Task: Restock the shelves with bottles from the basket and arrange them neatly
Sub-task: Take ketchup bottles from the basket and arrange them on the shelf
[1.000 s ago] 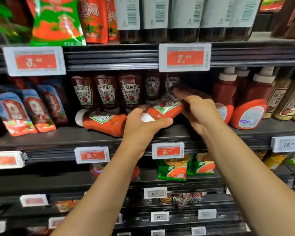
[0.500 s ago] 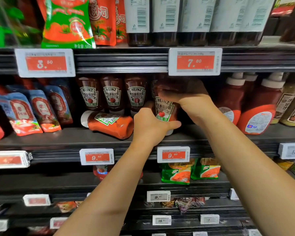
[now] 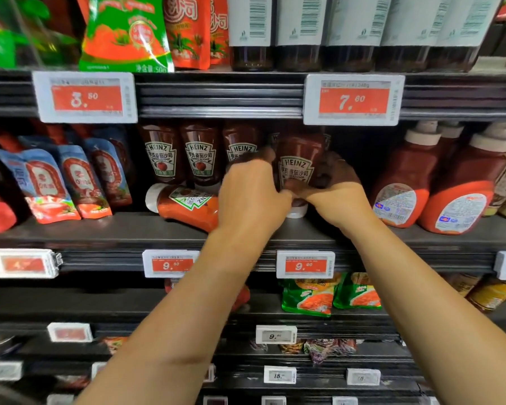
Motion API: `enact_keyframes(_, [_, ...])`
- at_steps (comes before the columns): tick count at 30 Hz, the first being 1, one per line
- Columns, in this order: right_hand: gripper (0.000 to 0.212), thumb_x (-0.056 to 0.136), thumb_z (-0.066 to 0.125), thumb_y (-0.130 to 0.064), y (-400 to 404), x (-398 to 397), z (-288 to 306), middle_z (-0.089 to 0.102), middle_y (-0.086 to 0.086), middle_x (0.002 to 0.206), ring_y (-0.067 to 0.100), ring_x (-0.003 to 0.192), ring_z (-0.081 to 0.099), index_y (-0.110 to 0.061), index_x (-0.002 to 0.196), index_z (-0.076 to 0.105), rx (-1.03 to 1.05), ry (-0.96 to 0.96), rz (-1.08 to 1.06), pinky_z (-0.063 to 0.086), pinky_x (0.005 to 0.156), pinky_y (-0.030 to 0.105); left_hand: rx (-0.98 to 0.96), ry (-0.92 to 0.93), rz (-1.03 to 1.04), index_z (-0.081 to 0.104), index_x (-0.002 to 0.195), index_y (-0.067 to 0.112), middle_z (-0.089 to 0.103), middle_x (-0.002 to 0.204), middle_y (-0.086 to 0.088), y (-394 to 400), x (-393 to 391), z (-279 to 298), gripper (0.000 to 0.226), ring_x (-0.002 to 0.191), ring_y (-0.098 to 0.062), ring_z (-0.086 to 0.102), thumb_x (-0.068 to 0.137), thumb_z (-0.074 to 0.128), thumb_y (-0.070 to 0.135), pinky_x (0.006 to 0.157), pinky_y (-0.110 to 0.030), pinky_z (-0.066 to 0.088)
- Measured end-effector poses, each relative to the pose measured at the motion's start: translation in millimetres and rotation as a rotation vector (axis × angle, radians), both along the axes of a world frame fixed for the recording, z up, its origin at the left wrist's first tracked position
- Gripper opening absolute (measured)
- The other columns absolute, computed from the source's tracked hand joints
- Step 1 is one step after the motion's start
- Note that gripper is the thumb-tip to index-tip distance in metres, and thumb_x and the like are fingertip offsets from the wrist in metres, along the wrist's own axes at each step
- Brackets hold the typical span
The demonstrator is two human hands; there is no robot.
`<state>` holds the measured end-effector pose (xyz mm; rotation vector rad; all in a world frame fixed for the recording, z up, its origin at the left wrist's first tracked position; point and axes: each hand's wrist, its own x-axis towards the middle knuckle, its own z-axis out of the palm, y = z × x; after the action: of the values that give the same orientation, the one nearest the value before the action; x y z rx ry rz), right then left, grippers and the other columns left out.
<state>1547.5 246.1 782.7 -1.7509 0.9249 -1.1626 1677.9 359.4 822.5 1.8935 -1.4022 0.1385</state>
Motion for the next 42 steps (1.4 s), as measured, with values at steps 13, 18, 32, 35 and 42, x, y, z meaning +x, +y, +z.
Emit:
enact_keyframes(13, [0.05,0.074,0.091,-0.022,-26,22,3,0.074,0.01,0.11,0.025,0.102,0.072,-0.016,0.109,0.056,-0.007,0.104,-0.132,0.055,0.097,0.043,0.196,-0.437,0.152,0.025,0.156,0.03,0.036,0.158,-0.01,-32,55,32,0.09,0.147,-0.037,0.03,0.083,0.077,0.033,0.117,-0.062,0.023])
enact_keyframes(18, [0.056,0.079,0.084,-0.045,-22,31,10,0.075,0.004,0.113,0.022,0.107,0.069,-0.011,0.119,0.064,-0.083,0.309,-0.263,0.043,0.084,0.021,0.15,-0.454,0.14,0.029,0.154,0.036,0.049,0.149,-0.01,-35,64,26,0.082,0.139,-0.04,0.041,0.086,0.074,0.025,0.115,-0.066,0.026])
enact_keyframes(32, [0.055,0.083,0.079,-0.048,-18,35,13,0.075,0.001,0.115,0.02,0.11,0.069,-0.015,0.125,0.064,-0.061,0.409,-0.214,0.051,0.102,0.035,-0.026,-0.285,-0.077,0.035,0.155,0.029,0.038,0.158,-0.008,-15,75,16,0.067,0.143,-0.033,0.038,0.094,0.061,0.02,0.117,-0.047,0.034])
enact_keyframes(35, [0.038,0.088,0.075,-0.041,2,20,10,0.072,0.005,0.117,0.027,0.114,0.066,-0.012,0.112,0.071,-0.167,0.489,-0.257,0.05,0.102,0.038,-0.191,-0.198,-0.054,0.063,0.131,0.017,0.055,0.138,-0.014,15,90,4,0.044,0.123,-0.034,0.053,0.089,0.057,0.006,0.103,-0.03,0.04])
enact_keyframes(42, [0.073,0.059,0.067,-0.081,70,38,13,0.069,-0.021,0.105,-0.005,0.092,0.065,-0.037,0.118,0.065,-0.12,0.491,0.162,0.053,0.076,0.02,-0.111,0.01,0.047,0.072,0.11,0.016,0.07,0.111,-0.012,63,152,-35,0.021,0.103,-0.029,0.061,0.098,0.055,0.018,0.083,-0.023,0.037])
